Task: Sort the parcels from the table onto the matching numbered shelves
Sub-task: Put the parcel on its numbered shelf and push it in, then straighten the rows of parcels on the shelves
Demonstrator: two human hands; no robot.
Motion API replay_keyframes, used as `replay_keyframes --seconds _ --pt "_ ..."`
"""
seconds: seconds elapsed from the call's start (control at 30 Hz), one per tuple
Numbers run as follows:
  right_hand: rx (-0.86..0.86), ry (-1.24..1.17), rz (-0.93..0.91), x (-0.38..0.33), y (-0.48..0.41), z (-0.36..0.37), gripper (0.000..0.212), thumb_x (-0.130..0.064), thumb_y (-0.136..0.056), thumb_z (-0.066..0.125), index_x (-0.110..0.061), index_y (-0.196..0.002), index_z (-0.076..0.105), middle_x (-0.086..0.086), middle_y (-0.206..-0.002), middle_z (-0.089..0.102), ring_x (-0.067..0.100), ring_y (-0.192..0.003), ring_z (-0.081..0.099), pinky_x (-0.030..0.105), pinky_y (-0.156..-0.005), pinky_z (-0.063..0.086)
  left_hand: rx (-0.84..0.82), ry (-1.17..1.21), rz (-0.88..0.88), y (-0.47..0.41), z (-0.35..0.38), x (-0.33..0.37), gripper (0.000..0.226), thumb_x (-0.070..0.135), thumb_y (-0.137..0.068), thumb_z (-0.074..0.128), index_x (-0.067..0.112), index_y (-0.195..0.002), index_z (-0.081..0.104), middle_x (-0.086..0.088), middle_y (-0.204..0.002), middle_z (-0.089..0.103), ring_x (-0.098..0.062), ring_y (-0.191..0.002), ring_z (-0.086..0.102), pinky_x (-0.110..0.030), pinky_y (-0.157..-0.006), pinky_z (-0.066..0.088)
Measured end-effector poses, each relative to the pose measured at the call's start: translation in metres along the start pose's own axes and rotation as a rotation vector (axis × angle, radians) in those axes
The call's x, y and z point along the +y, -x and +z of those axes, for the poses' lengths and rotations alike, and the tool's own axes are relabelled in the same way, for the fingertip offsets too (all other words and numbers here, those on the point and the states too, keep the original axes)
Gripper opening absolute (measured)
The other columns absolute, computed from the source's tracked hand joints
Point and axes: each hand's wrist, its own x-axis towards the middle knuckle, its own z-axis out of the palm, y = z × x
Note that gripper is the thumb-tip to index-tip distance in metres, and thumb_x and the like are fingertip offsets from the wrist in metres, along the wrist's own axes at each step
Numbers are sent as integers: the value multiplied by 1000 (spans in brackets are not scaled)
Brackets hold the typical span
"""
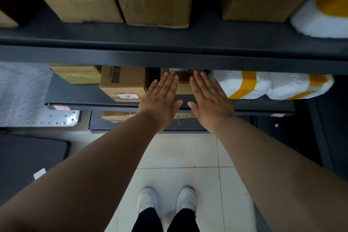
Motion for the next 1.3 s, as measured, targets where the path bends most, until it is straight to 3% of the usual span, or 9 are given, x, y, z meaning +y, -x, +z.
replay_keyframes --seconds 0.13,0.23,0.4,0.5,0.6,0.7,0.87,1.07,1.3 --pt "-22 -1 -72 -11 35 -22 61 -45 -101 8 -16 -136 -33 -2 -141 -44 13 -135 -36 32 -115 -19 -13 7 -15 34 -24 5 63 49 -99 3 17 -140 -32 -1 -150 -37 -14 -141 -30 -34 -118 -14" --pt "19 13 -113 -22 62 -37 60 -47 -91 -12 -16 -139 -30 -2 -140 -45 14 -136 -35 32 -114 -21 -36 10 -22 66 -43 10 63 48 -100 4 17 -139 -34 2 -145 -41 -12 -137 -34 -31 -114 -19" --pt "234 -61 -38 -45 106 -78 62 -39 -95 27 -6 -148 24 8 -155 24 22 -143 27 35 -113 11 29 25 21 121 -79 13 67 56 -79 -24 21 -132 -44 6 -142 -47 -11 -130 -43 -31 -111 -22" --pt "258 -74 -4 -56 129 -115 59 -39 -95 31 -7 -144 34 7 -152 34 20 -141 28 34 -112 13 70 17 41 151 -111 11 73 62 -68 -37 22 -128 -46 6 -140 -48 -11 -128 -45 -29 -111 -26" --pt "328 -39 34 -63 144 -155 59 -40 -94 31 -7 -143 37 4 -151 33 19 -139 35 33 -112 13 195 22 47 174 -143 4 87 64 -63 -45 25 -138 -31 4 -149 -34 -15 -140 -30 -31 -114 -19" --pt "385 -39 70 -70 157 -200 59 -40 -93 27 -9 -143 30 4 -152 27 20 -139 32 33 -112 10 339 12 42 197 -183 1 74 63 -84 -24 26 -147 -11 2 -155 -17 -19 -147 -10 -30 -116 -13" --pt "421 -25 28 -75 175 -265 67 -54 -83 -12 -26 -144 -19 -12 -151 -27 8 -139 -27 30 -115 -16 384 -53 -13 232 -242 -3 67 58 -80 -15 32 -139 -29 6 -148 -36 -13 -139 -31 -32 -112 -21" --pt "517 23 103 -80 198 -331 59 -50 -100 12 -28 -152 -7 -10 -158 -16 12 -146 -18 34 -117 -8 517 -110 -20 248 -290 -6 67 62 -81 -9 36 -140 -25 7 -153 -26 -10 -140 -28 -37 -118 -14" --pt "662 57 26 -73 220 -390 76 -56 -84 -5 -28 -154 6 -6 -162 2 15 -149 -3 35 -118 -2 636 -161 -29 264 -352 10 64 61 -89 1 38 -147 -14 5 -161 -11 -14 -147 -15 -41 -120 -8"
